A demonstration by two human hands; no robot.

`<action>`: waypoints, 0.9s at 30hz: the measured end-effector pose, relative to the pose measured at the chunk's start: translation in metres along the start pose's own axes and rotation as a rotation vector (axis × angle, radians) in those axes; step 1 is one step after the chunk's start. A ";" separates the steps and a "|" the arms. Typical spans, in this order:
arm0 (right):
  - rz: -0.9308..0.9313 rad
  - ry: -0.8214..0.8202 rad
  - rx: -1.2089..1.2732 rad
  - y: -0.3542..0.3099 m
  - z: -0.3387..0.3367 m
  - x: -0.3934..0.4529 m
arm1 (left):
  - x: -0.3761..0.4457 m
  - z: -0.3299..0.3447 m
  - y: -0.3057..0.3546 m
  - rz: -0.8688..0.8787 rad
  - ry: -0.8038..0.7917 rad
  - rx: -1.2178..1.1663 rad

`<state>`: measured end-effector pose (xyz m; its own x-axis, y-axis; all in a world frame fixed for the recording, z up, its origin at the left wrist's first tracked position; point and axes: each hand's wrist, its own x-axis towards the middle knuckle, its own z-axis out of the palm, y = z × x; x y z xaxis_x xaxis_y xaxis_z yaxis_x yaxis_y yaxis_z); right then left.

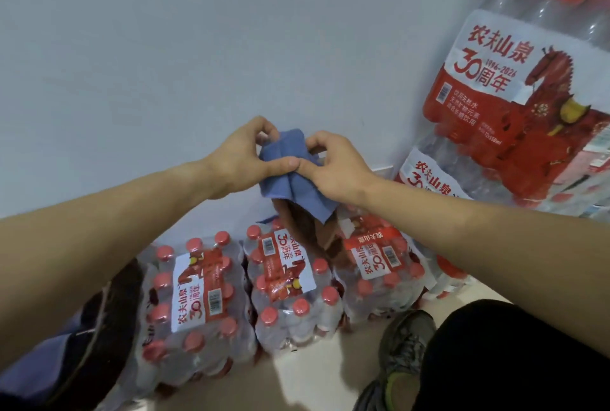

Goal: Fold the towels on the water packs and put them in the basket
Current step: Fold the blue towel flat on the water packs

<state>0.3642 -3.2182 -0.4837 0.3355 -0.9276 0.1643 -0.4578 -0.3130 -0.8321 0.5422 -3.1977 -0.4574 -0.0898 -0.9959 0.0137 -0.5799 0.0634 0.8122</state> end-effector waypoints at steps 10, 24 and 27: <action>0.161 -0.252 0.216 -0.012 0.041 -0.008 | -0.033 -0.004 -0.059 -0.108 0.132 -0.142; 0.454 -0.459 0.213 0.030 0.051 0.003 | -0.038 -0.010 -0.093 -0.286 0.286 -0.310; 0.470 -0.471 0.243 0.025 0.044 0.004 | -0.038 -0.016 -0.102 -0.283 0.271 -0.096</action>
<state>0.3905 -3.2208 -0.5274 0.4925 -0.7494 -0.4424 -0.4636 0.2043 -0.8622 0.6176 -3.1673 -0.5314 0.2871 -0.9550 -0.0751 -0.4721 -0.2093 0.8564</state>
